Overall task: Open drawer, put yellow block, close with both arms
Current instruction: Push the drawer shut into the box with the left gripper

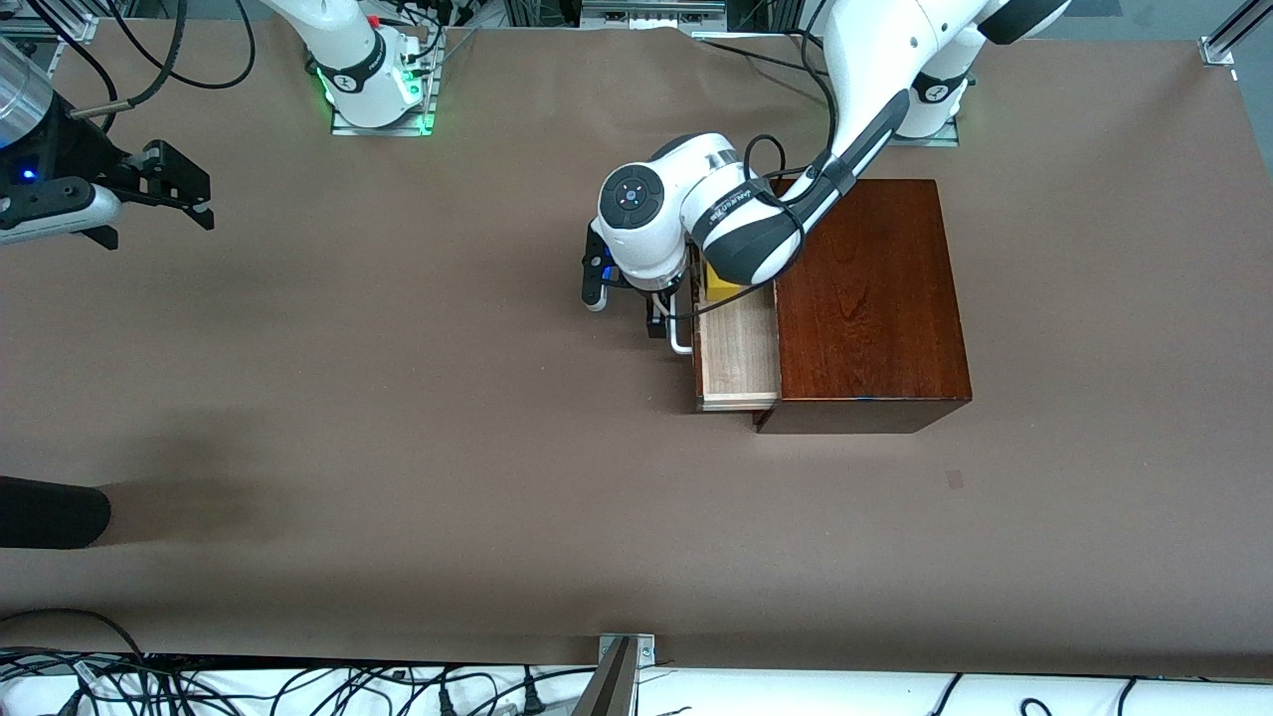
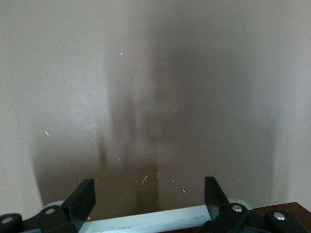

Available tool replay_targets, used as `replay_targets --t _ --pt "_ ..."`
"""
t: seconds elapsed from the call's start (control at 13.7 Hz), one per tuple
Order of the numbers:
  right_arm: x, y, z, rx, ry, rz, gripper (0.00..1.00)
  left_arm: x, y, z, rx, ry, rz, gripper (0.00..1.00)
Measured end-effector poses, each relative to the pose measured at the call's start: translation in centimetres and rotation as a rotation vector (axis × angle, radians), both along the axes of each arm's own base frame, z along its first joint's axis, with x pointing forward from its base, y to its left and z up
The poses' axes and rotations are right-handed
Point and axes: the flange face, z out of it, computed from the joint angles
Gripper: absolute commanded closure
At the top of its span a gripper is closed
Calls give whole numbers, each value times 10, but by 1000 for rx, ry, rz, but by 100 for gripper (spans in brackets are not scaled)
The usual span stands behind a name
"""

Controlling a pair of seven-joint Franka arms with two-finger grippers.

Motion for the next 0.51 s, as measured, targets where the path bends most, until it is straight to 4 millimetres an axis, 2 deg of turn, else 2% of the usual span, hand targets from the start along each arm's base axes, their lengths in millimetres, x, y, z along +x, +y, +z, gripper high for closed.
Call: replay_targets --t 0.29,0.51 --pt "0 0 0 0 2 0 0 1 8 1 50 27 16 0" --pt "0 0 -1 0 3 0 0 7 25 -3 113 57 35 0"
